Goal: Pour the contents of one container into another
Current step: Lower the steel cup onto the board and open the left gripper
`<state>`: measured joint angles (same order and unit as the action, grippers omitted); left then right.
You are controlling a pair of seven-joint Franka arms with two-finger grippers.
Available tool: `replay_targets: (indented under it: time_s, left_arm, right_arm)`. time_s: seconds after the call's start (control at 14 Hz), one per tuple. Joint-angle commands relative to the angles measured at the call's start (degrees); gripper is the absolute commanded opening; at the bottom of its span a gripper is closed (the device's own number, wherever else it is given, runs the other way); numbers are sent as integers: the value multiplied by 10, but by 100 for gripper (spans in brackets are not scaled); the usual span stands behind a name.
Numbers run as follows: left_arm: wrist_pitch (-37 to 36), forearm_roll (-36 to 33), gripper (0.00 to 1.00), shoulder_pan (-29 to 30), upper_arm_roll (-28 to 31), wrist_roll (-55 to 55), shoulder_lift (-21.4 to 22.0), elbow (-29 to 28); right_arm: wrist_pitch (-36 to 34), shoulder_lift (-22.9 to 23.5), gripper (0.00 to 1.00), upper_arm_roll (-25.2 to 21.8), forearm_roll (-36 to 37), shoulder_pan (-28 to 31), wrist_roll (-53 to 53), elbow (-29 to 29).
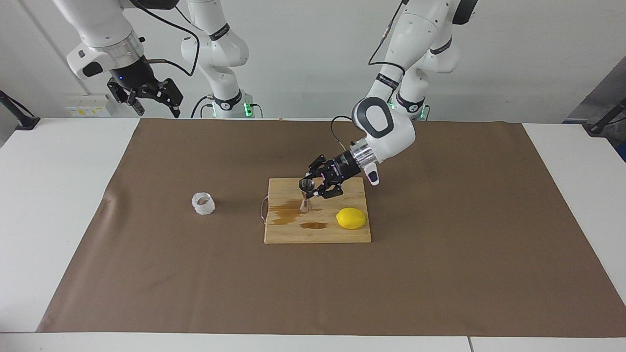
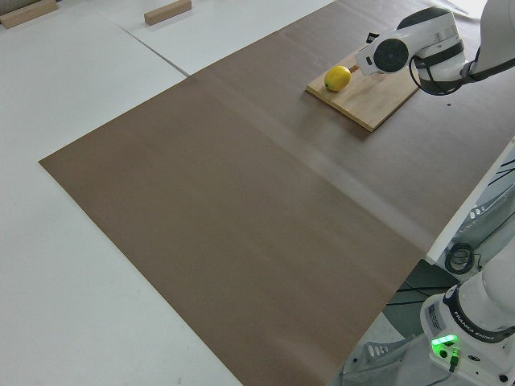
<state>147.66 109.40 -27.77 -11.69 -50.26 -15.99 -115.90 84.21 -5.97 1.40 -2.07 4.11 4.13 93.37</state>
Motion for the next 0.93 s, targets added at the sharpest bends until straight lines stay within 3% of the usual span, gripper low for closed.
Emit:
replay_targets:
  time_s: [0.0,0.5,0.57,0.64,0.72,0.79,0.86]
  left_arm:
    - [10,34,0,-16,9,15,0,-7]
    - [32,42,0,-33,9,20,-6,-6]
    - [32,41,4,-33,9,26,-6,-6]
    - [32,41,16,-33,9,26,-6,-6]
    - [32,40,53,-33,10,27,-6,-6]
    - [32,38,79,-33,10,29,-6,-6]
    - [32,38,81,-32,10,32,-6,-6]
  right_arm:
    - [-1,-11,100,3,-6,7,-4,10]
    - [-1,-11,100,3,-6,7,-4,10]
    - [-1,-11,100,3,-6,7,-4,10]
    - [-1,-11,100,3,-6,7,-4,10]
    - [-1,-11,100,3,-6,7,-4,10]
    - [-1,-11,100,3,-6,7,-4,10]
    - [-1,-11,100,3,-6,7,-4,10]
